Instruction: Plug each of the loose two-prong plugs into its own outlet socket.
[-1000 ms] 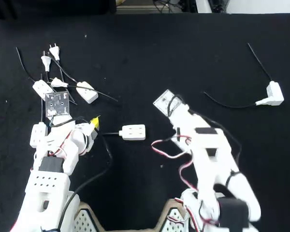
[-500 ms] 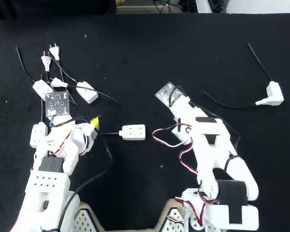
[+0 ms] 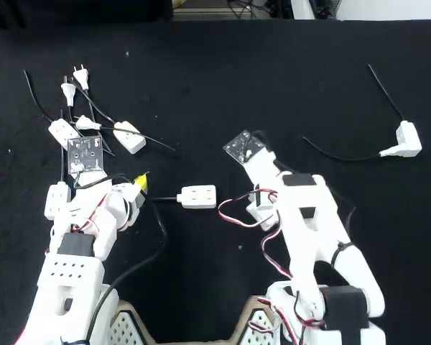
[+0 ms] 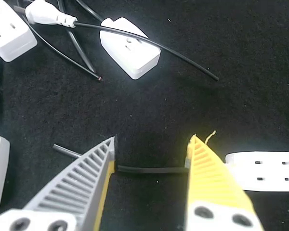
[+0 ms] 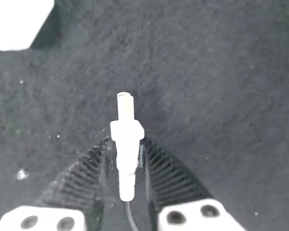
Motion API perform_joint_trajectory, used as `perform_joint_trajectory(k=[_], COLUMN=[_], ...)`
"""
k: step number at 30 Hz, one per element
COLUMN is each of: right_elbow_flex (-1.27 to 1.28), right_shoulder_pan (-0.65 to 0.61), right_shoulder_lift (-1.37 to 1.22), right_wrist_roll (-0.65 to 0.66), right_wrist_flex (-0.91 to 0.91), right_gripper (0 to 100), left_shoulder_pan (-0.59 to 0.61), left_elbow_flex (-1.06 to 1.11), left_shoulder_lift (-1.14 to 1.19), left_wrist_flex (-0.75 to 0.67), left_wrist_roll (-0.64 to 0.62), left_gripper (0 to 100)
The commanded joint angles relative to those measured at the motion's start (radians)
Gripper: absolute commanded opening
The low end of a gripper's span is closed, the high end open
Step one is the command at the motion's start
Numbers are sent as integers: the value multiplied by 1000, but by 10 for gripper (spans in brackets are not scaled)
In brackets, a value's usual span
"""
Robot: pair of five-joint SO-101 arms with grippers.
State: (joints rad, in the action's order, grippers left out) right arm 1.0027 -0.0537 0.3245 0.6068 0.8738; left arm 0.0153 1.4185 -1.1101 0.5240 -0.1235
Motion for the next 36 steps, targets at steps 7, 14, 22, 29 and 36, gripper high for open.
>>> perform_joint_trajectory(k=[7, 14, 22, 29, 36], right_elbow_flex=[-64, -74, -168, -143, -88], right_shoulder_pan=[-21, -21, -23, -25, -58], right_shoulder_lift=[-51, -51, -51, -61, -59], right_wrist_roll=[-52, -58, -61, -60, -52], right_wrist_flex=[11, 12, 101, 98, 41], right_gripper=[162, 113, 111, 110, 110], left_shoulder_pan=[1, 1, 1, 1, 1], left_elbow_flex=[-13, -13, -13, -15, -15], left_shoulder_lift=[-15, -15, -15, -15, -15], left_wrist_flex=[-8, -8, -9, -9, -9], left_wrist_roll=[11, 11, 11, 11, 11], left_gripper=[242, 242, 242, 242, 242])
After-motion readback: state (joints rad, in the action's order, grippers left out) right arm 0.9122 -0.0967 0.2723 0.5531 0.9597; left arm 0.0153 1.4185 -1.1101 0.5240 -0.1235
